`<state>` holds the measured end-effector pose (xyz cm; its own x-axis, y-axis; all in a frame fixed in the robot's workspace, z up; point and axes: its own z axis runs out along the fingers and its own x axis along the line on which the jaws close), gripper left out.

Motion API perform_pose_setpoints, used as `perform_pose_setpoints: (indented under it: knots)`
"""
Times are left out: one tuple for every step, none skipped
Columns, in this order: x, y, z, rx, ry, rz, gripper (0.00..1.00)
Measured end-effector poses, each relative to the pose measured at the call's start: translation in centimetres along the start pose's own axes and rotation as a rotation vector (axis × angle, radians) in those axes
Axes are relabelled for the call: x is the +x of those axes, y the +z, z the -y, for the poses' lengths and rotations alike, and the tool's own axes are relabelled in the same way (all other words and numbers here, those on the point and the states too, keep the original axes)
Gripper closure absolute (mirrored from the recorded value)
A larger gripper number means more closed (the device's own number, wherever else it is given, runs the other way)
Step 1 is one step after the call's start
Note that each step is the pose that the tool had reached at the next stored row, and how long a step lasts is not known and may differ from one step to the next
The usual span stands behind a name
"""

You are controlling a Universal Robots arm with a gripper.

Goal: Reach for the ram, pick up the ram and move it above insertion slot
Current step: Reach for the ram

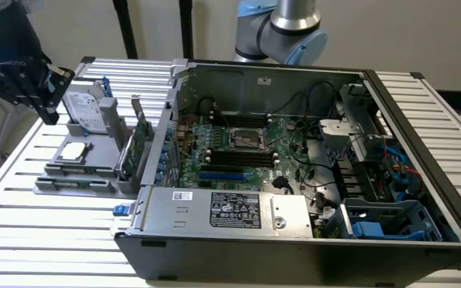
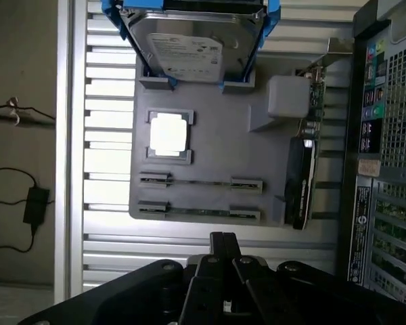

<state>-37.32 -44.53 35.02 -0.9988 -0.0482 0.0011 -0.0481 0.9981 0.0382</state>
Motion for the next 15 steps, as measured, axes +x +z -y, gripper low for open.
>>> perform_pose_setpoints:
  knots:
    - [0.0, 0.0, 0.0, 0.0, -0.018, -0.0006, 0.89]
    - [0.0, 0.0, 0.0, 0.0, -0.036, -0.0014, 0.89]
    - [0.0, 0.0, 0.01, 0.0, -0.054, -0.002, 0.89]
    - [0.0, 0.0, 0.01, 0.0, -0.072, -0.0027, 0.89]
    - [0.0, 0.0, 0.01, 0.0001, -0.09, -0.0034, 0.89]
    - [0.0, 0.0, 0.01, 0.0001, -0.109, -0.0042, 0.89]
    - [0.0, 0.0, 0.01, 0.0002, -0.127, -0.0049, 0.89]
    - [0.0, 0.0, 0.01, 0.0001, -0.145, -0.0055, 0.89]
    - [0.0, 0.0, 0.01, 0.0002, -0.163, -0.0062, 0.89]
    - [0.0, 0.0, 0.01, 0.0002, -0.181, -0.0069, 0.89]
    - [0.0, 0.01, 0.01, 0.0002, -0.2, -0.0076, 0.89]
    - [0.0, 0.0, 0.01, 0.0002, -0.218, -0.0083, 0.89]
    - [0.0, 0.0, 0.01, 0.0003, -0.236, -0.0091, 0.89]
    - [0.0, 0.0, 0.01, 0.0003, -0.254, -0.0097, 0.89]
    - [0.0, 0.0, 0.01, 0.0003, -0.272, -0.0104, 0.89]
